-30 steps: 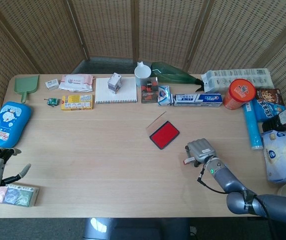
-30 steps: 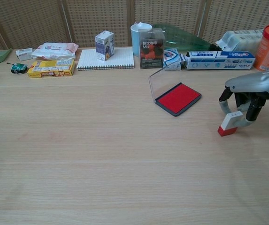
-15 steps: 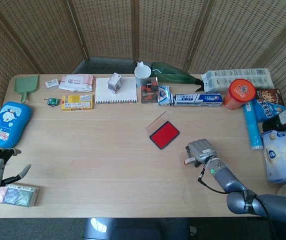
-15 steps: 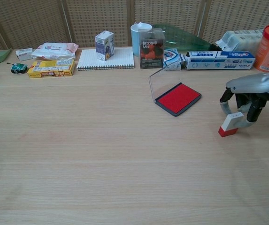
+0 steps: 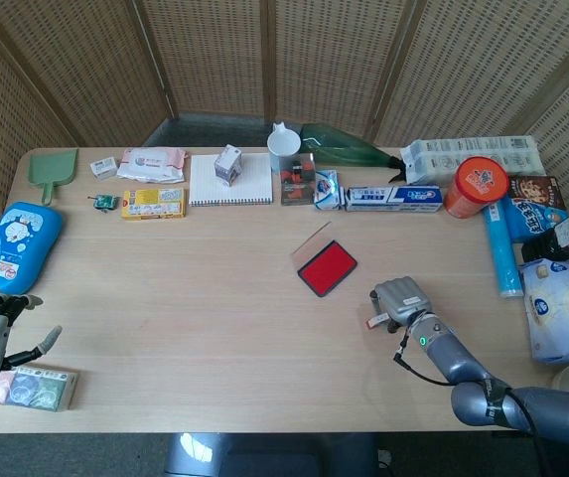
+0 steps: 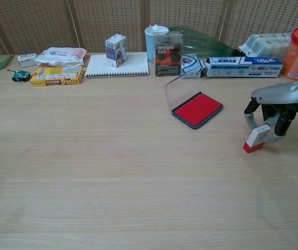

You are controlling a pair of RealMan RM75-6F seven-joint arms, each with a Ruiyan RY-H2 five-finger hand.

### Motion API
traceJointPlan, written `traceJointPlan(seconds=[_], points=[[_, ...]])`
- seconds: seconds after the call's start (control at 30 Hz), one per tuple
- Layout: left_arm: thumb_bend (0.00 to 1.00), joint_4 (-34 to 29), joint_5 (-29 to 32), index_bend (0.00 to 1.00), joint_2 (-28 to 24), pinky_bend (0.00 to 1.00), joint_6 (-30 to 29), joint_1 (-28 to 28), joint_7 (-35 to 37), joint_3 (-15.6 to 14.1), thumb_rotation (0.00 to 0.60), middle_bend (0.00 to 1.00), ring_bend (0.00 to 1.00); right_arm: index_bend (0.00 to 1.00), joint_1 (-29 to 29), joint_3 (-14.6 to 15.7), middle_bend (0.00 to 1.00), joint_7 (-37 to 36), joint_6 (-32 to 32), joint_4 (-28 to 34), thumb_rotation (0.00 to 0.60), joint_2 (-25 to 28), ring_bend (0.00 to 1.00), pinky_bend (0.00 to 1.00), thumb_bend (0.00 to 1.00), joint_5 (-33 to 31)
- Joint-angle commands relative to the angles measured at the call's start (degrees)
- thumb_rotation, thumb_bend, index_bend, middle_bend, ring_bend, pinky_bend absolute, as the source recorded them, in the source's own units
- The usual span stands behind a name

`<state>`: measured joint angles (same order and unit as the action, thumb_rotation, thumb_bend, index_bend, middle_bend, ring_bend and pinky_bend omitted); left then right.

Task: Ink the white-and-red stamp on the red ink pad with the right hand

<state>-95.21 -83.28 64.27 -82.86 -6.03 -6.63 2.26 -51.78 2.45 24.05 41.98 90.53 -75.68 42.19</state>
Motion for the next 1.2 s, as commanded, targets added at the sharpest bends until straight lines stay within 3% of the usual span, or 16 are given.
traceJointPlan(seconds=[0.03,0.7,1.2], points=[[0.22,0.0,0.0,0.31,0.0,0.16,0.0,0.0,0.0,0.0,0.128,0.38,0.27,0.53,0.1,0.0,1.00,-0.1,0.1,0.1,0.600,0.0,1.00,1.00,0.34,0.0],[0.22,0.3,-0.2,0.30,0.0,0.16,-0.1,0.1,0.5,0.0,0.128,0.38,0.27,0.36,0.2,-0.2,1.00,-0.3,0.1,0.7,0.600,0.7,1.00,1.00,0.28,-0.3],[0.22,0.2,-0.1,0.28,-0.2,0.16,-0.6,0.4,0.6,0.0,0.129,0.38,0.27,0.34,1.5,-2.0,1.00,-4.3,0.9,7.4,0.600,6.9,1.00,1.00,0.26,2.9]])
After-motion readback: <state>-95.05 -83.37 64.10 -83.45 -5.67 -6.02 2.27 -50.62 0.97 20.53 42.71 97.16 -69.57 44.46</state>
